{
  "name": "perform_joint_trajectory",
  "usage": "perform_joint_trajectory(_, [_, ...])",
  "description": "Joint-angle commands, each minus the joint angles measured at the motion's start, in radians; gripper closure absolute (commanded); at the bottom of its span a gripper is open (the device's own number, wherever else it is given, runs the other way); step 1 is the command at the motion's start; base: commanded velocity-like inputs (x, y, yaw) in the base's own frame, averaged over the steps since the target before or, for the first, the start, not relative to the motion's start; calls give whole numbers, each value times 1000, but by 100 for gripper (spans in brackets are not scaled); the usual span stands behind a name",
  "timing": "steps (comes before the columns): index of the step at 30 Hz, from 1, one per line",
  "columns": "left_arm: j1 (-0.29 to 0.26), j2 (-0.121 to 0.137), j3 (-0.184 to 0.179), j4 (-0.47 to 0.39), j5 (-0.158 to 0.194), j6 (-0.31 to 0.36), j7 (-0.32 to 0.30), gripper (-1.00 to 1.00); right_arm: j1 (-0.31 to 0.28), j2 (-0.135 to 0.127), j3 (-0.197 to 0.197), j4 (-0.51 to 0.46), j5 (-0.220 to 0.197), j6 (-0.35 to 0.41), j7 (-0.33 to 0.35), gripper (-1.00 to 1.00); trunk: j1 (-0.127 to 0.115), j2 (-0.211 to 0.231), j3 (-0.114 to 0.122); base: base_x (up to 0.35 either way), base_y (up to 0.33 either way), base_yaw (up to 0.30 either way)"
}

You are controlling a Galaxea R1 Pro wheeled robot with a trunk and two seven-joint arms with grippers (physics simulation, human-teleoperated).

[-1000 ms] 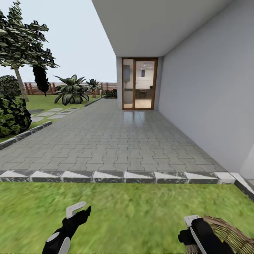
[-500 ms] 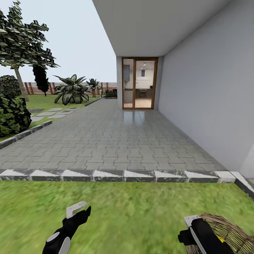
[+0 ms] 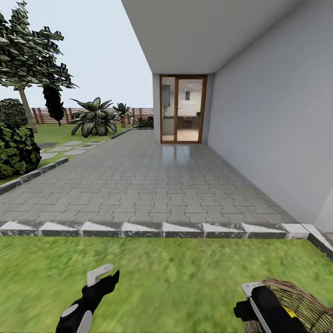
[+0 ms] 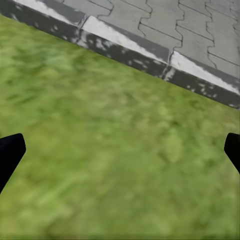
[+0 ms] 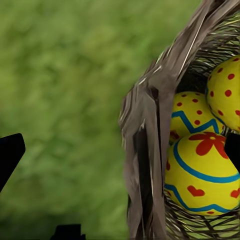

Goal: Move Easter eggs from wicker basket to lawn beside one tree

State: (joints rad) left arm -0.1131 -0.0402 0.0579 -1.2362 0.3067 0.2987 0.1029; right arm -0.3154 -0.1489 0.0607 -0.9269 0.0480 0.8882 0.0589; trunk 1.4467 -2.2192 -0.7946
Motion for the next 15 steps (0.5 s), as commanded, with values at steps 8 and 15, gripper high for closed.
perform_joint_trajectory(8, [0, -1, 1, -2, 11, 6, 6, -100, -1, -7, 1, -4, 6, 5, 6, -100, 15, -29, -14, 0, 0, 0])
perform_joint_trajectory(15, [0, -1, 1, -2, 11, 6, 6, -100, -1, -11, -1, -6, 6, 5, 6, -100, 15, -29, -14, 0, 0, 0])
